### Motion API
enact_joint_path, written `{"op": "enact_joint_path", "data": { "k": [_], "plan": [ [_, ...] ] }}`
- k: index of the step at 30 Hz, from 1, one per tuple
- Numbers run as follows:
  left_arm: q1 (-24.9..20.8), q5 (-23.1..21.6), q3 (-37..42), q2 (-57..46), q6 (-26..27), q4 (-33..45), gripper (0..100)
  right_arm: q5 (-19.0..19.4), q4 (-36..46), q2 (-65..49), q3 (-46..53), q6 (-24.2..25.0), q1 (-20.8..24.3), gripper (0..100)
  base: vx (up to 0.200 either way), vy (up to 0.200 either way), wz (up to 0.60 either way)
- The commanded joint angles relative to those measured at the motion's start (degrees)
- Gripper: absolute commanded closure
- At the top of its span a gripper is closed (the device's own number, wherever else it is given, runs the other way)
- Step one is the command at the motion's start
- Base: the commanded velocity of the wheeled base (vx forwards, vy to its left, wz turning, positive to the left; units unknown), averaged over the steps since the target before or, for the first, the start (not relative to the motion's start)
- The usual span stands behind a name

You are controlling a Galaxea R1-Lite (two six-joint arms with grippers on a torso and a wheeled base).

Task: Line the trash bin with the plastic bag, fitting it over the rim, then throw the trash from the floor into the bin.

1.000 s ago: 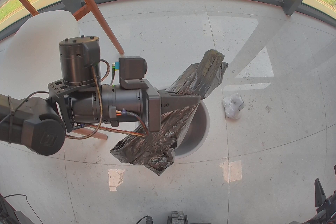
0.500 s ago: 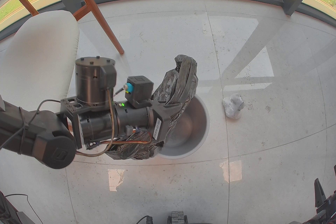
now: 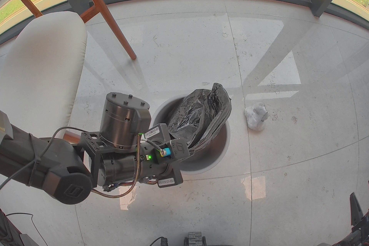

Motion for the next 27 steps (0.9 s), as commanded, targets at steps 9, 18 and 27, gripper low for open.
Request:
{"op": "enact_joint_path", "data": {
  "k": [9,18,27],
  "plan": [
    [-4.0,15.9,7.0,-1.3,-0.9,-10.5,100,11.6,-1.3,36.9,-25.1,24.5,17.0,0,0.0,0.0,0.0],
    [-9.5,22.7,12.9,3.5,-4.9,-28.4,100,13.1,-0.5,56.0,-36.0,31.3,19.1,0,0.0,0.0,0.0],
    [-11.3,25.5,13.7,4.0,-0.6,-28.8,100,13.9,-0.4,65.8,-41.1,31.4,23.0,0,0.0,0.0,0.0]
  ]
}}
